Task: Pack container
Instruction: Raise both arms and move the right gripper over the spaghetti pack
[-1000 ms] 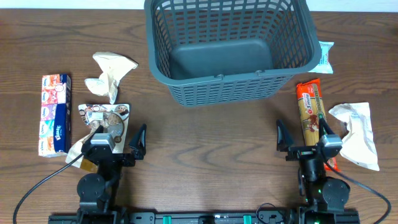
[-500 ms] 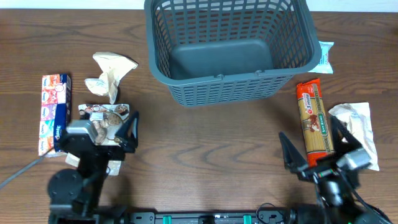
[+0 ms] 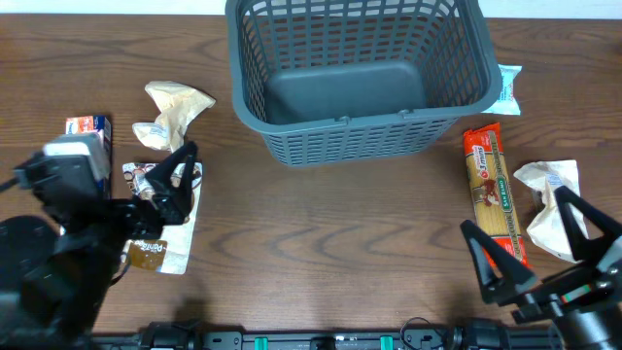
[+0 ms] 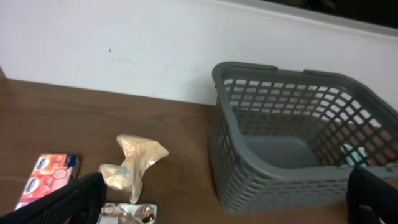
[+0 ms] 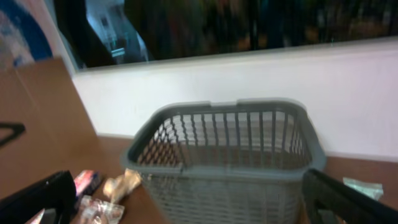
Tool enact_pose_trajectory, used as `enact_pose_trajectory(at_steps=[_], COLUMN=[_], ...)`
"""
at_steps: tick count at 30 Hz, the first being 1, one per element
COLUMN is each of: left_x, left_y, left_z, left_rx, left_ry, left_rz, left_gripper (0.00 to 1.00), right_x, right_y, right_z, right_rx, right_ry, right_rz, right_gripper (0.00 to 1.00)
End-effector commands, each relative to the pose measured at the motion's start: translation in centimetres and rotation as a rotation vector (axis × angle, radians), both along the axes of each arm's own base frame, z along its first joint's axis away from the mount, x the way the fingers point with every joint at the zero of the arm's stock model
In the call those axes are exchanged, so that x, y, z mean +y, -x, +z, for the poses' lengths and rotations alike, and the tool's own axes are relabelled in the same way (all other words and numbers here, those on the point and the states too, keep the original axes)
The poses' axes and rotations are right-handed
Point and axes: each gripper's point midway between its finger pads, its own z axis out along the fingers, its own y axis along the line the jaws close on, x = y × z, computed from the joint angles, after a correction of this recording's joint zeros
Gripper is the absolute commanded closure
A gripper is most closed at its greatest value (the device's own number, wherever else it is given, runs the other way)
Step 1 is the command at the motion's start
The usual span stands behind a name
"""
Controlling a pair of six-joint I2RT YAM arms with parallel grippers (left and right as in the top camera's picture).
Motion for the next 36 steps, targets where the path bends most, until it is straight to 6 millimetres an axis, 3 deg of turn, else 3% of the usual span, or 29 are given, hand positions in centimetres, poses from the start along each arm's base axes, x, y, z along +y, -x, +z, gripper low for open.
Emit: enact_pose_trajectory(at_steps=[1, 6, 11, 14, 19, 31, 36], left_x=[-0.2, -0.1, 0.1, 0.5, 1.9, 2.2, 2.1], left_y=[1.3, 2.8, 3.7, 4.0, 4.0, 0.3, -0.9], left_z=[2.3, 3.1, 0.9, -1.2, -3.7, -5.7, -5.6], left_rx=[-0.015, -0.039, 0.054, 0.145, 0.268, 0.375, 0.368], left_ry=[-0.011, 0.004, -0.005, -0.040, -0.082, -0.194, -0.216], left_rz=[-0.018, -0.014, -0.008, 0.008, 0.078, 0.047, 0.035], left_gripper=[0.01, 0.01, 0.01, 0.02, 0.01, 0.01, 0.01], right_x=[0.2, 0.1, -0.7, -4.7, -10.8, -16.6, -19.2], right_y=[-0.3, -1.4, -3.1, -3.8, -3.5, -5.1, -7.8], right_z=[0.7, -1.7, -3.6, -6.5, -9.4, -11.7, -13.1], right_rx=[0.094, 0.281, 0.360, 0.493, 0.684, 0.868, 0.935], right_ry=[0.013, 0.060, 0.097, 0.188, 0.245, 0.253, 0.299], right_rz=[0.022, 0.035, 0.005, -0.206, -0.562, -0.845, -0.824], right_gripper=[0.01, 0.01, 0.01, 0.01, 0.01, 0.01, 0.01])
